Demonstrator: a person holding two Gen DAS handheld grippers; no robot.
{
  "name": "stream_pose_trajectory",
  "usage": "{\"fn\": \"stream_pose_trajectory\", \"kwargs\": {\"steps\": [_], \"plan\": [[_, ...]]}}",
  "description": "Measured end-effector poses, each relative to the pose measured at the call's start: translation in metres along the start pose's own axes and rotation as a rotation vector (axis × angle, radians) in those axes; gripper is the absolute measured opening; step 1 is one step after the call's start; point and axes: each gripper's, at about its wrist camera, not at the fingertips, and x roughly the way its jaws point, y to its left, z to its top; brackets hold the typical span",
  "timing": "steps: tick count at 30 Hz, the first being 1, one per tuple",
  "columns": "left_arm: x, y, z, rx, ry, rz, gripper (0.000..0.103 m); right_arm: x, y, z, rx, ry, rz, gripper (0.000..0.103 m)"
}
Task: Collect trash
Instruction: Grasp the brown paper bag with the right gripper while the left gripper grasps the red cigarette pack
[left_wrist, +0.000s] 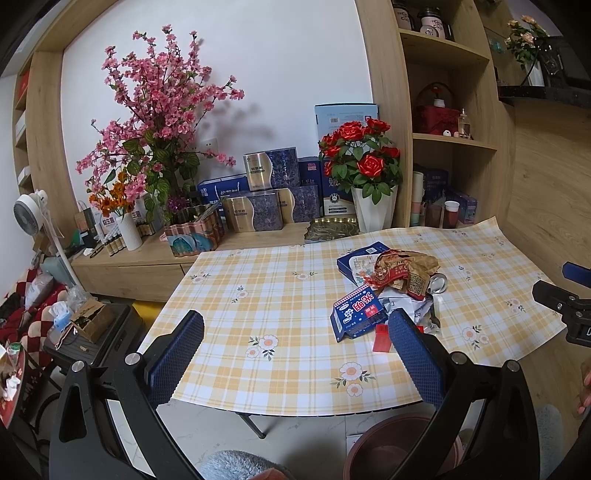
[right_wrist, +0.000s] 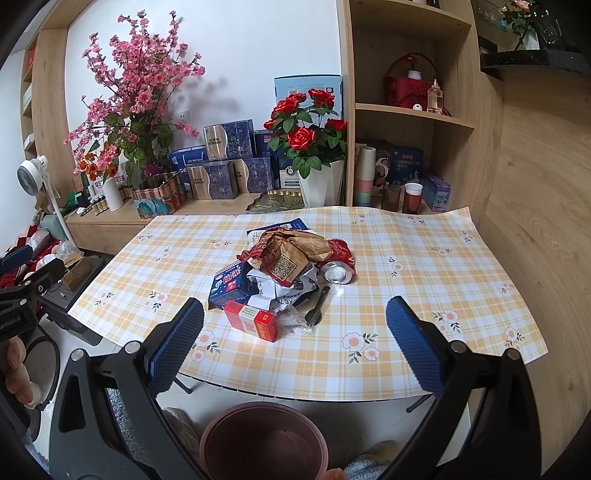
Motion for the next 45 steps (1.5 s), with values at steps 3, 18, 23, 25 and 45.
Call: {"fn": "stream_pose_trajectory", "kwargs": {"steps": [3, 18, 23, 25, 45], "plan": [[0.002, 0.004, 0.0, -0.026, 0.004, -0.006, 0.098, 0.007, 0.0, -0.016, 0.007, 0.005, 0.002, 0.097], [0.046, 0.038, -0.023, -0.138, 0.041, -0.124, 0.098, 0.047, -0.003, -0.027, 0.026, 0.053, 0.042, 0.098], [0.063, 0.034, -0.029, -0.076, 0.016, -0.075, 0.098, 0.077, 0.002, -0.017, -0.02, 0.05, 0.026, 0.097], [0.069, 0.032, -0.03, -0.05, -0.002, -0.059, 0.098, 0.093, 0.002, -0.008, -0.015, 0.059, 0.043, 0.098], [0.163, 0.084, -0.062, -0.264, 0.139, -0.061, 0.098, 0.313, 0.027, 0.051, 0.082, 0.202, -0.015, 0.097]]}}
